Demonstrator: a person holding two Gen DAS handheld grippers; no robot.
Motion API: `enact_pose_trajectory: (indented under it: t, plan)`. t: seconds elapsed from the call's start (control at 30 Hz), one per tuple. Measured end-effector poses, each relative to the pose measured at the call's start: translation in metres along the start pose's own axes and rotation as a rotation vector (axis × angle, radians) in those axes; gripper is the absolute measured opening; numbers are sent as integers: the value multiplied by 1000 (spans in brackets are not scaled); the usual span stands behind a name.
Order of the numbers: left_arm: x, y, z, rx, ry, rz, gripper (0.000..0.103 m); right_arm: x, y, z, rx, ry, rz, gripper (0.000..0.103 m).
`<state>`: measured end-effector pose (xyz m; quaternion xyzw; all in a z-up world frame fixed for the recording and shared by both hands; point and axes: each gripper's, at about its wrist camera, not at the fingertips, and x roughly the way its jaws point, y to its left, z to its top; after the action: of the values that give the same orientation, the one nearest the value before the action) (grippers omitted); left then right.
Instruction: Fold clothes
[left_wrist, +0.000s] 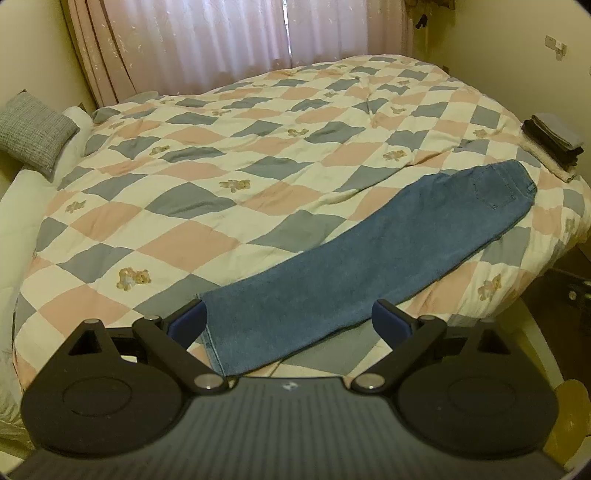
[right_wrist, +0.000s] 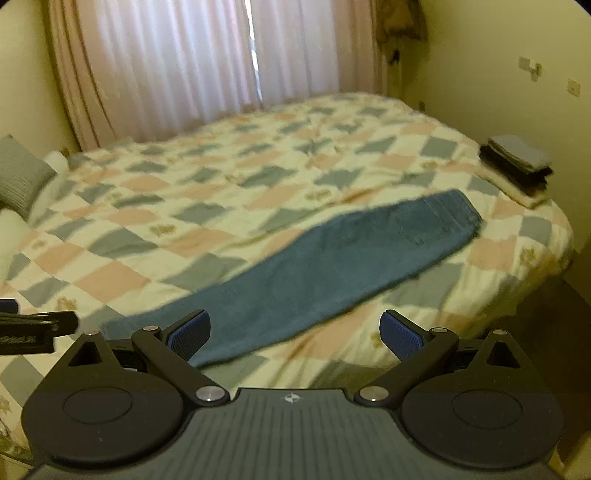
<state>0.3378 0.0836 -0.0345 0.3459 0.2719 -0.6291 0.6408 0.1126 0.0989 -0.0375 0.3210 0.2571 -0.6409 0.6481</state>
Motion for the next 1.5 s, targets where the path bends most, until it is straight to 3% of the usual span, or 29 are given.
enact_pose_trajectory:
  t: [0.17,0.43,0.6,0.73,0.87,1.0,1.17,1.33,1.5]
  plan:
    - [-10,-11,-7,1,-19,-18,95,-2,-4,-1,-42,28,-46,101]
    - [-26,-32,-22,-4,-56,-28,96,-11,-23,-7,-73,8,-23,101]
    - [-32,-26,-31,3,-93,-67,96,-12,-32,-9,-91,-20,-12,101]
    - [-34,-4,-41,91,-146,-120,96,-16,-36,-18,-115,-120,91,101]
    - [-17,33,-49,177,-126,-145,96,-16,-28,-34,-136,-245,202,101]
    - [2,71,-56,260,-99,-169,96,17,14,-46,-214,-236,215,100]
    - [39,110,-71,356,-34,-209,96,82,103,-72,-443,-146,237,83]
    - [91,153,-87,403,71,-265,96,155,207,-132,-799,-106,301,76]
    - [134,188,-109,404,127,-303,95,208,270,-196,-1021,-152,363,71]
